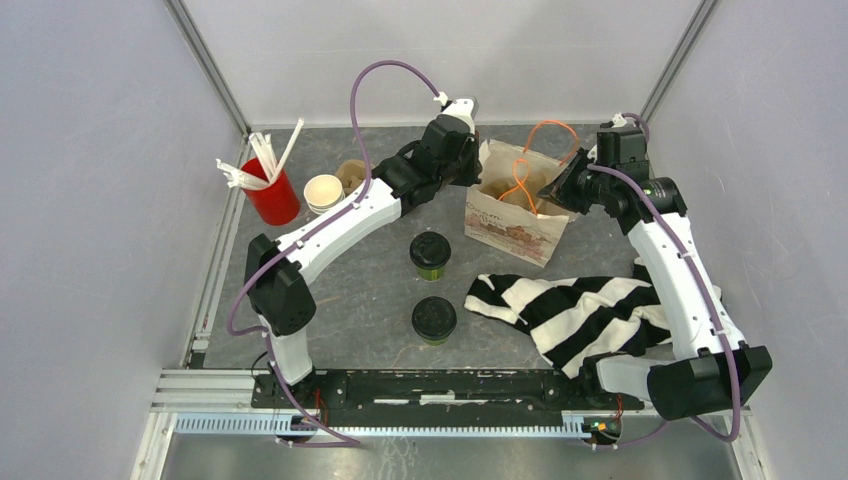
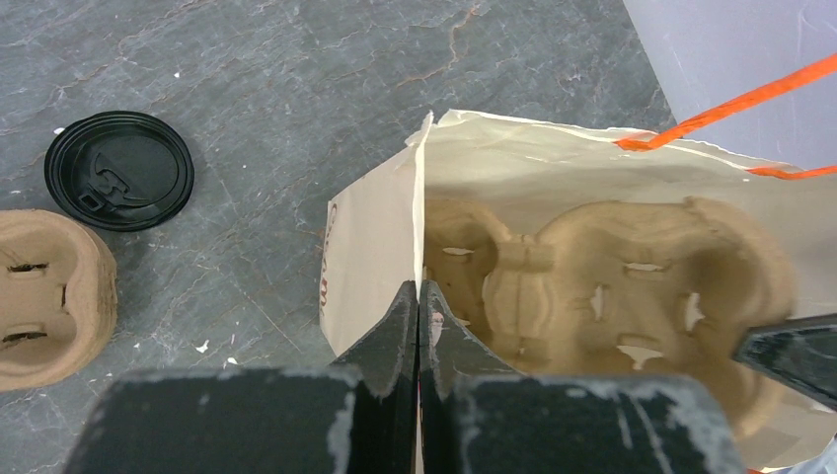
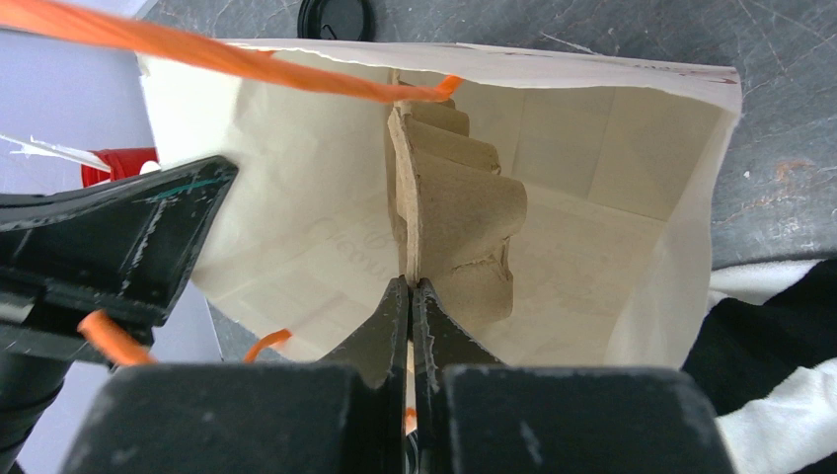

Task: Pack the takeout coffee

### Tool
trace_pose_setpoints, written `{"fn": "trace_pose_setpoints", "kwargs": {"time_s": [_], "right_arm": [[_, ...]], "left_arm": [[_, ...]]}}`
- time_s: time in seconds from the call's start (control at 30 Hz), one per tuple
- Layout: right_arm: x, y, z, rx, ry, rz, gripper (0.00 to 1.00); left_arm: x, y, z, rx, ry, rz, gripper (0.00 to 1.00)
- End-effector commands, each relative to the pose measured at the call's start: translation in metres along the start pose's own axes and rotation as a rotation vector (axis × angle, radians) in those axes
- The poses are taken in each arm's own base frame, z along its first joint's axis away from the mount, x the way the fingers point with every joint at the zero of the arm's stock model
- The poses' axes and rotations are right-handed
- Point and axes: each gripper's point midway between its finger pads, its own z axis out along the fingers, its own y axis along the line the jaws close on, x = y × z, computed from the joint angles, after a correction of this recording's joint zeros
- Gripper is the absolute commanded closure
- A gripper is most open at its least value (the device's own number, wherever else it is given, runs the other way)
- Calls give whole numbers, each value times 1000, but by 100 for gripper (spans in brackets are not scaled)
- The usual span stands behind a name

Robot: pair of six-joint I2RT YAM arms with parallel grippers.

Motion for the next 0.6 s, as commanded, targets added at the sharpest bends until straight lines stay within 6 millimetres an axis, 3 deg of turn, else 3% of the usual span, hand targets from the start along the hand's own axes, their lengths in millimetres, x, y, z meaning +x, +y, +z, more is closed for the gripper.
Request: {"fn": "trace_pose_setpoints", "kwargs": {"time_s": [0.0, 0.5, 0.53, 0.57], "right_arm": [[-15, 16, 2, -71, -74, 38, 100], [-18, 3, 24, -22, -79, 13, 99], [-19, -9, 24, 43, -72, -32, 88], [-22, -22, 16, 117, -58, -105, 69]], "left_arm": [[-27, -9, -18, 22, -81, -48, 98], [-26, -9, -16, 15, -80, -41, 98], [-27, -7, -15, 8, -82, -41, 98], [-25, -5, -14, -4, -80, -42, 98]]}}
